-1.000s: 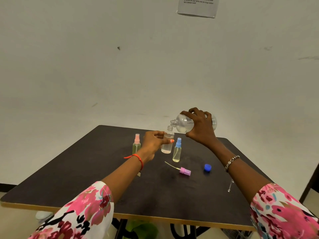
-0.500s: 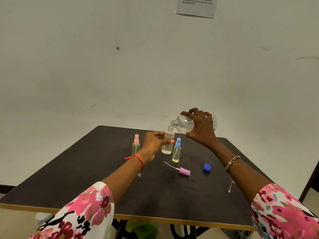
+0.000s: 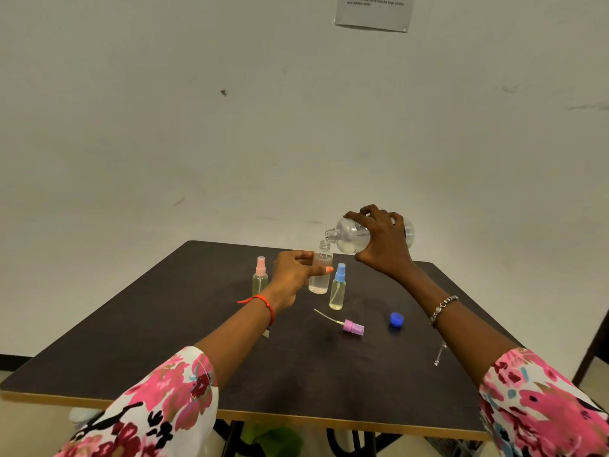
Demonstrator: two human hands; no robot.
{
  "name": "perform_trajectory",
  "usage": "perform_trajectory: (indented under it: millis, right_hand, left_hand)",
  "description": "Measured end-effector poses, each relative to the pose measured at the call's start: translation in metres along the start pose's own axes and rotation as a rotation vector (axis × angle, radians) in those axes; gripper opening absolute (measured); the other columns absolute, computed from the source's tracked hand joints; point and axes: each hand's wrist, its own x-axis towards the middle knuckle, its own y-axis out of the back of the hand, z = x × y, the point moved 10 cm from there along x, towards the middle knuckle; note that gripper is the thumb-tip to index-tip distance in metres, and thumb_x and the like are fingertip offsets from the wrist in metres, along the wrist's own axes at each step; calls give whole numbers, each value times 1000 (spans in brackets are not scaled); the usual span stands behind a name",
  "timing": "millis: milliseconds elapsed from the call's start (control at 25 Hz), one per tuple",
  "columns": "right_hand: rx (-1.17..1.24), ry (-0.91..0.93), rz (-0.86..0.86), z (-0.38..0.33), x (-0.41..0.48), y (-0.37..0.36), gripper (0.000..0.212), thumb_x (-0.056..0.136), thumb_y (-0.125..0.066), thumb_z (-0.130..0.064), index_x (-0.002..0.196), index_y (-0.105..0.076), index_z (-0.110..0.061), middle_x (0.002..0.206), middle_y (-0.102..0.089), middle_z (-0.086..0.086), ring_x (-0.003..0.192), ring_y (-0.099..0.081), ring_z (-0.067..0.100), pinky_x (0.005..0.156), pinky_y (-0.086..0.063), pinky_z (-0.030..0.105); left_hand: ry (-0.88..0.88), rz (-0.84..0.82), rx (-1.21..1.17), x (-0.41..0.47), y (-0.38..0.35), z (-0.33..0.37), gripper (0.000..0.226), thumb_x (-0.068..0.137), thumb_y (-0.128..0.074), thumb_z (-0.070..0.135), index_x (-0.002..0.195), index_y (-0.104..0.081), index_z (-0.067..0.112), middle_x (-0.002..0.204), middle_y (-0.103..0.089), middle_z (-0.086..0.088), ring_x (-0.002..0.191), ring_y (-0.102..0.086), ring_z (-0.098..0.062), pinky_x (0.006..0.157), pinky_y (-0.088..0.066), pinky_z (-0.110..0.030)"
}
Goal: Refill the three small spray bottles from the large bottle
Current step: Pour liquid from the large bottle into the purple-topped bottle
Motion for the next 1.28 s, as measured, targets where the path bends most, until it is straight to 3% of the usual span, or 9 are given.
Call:
perform_trajectory:
  millis: [1280]
  right_hand:
    - [8,16,28,-3,-1,4,61,57,-75,-14,115,-59,-19,110,-57,12,98,-56,32,96,-30,47]
  left_hand:
    - [1,2,-17,2,0,-2,46,68,-76,4,112,-62,4,116,-66,-14,110,-60,-28,97,-48,-47]
